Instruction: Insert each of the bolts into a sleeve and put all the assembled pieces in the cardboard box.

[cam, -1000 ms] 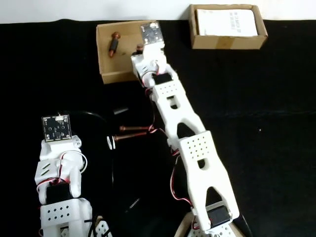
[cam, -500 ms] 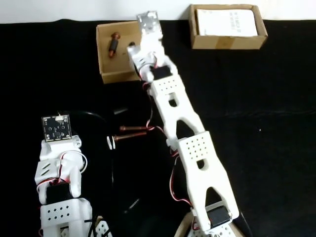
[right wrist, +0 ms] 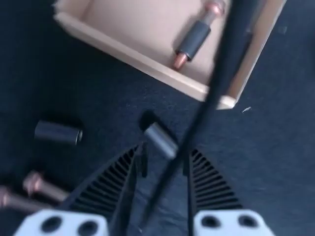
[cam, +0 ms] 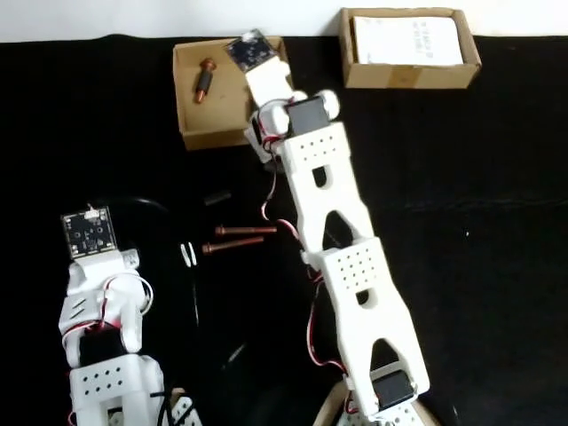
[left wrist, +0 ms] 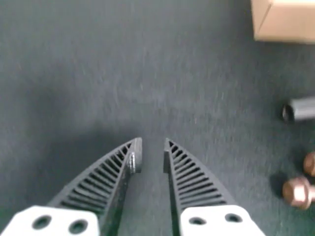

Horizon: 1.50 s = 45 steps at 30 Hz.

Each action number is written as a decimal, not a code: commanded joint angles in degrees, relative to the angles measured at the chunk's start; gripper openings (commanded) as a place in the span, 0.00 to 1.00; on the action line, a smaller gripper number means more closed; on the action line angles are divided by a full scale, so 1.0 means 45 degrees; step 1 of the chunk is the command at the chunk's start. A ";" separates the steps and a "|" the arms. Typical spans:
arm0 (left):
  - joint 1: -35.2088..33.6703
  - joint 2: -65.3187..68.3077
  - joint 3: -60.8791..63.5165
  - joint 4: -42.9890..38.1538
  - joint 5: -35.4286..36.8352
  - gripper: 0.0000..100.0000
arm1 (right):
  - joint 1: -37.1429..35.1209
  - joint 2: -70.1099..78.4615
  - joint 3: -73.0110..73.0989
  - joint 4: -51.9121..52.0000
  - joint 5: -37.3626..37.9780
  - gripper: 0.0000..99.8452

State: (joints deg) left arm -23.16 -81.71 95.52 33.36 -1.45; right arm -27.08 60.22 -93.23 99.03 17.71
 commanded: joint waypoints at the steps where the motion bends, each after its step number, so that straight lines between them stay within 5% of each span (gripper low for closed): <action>1: -0.0107 0.2139 -0.1553 0.0039 0.0098 0.10 | 0.0029 -0.1729 0.1143 0.0400 0.1211 0.11; 12: -0.0147 1.4134 -0.8938 0.1582 -0.0039 0.07 | 0.0107 -0.2022 0.4972 -0.0830 0.3184 0.11; 31: -0.0147 1.4388 -0.9192 0.1817 -0.0039 0.04 | 0.0752 -0.1768 1.0520 -0.7199 0.4962 0.11; 45: -0.0342 1.4388 -0.9192 0.1817 -0.0039 0.04 | 0.0694 0.0283 0.8293 -0.6164 0.4962 0.01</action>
State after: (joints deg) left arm -23.43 -17.10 56.13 41.27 -1.54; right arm -24.35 61.54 -52.53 68.00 39.43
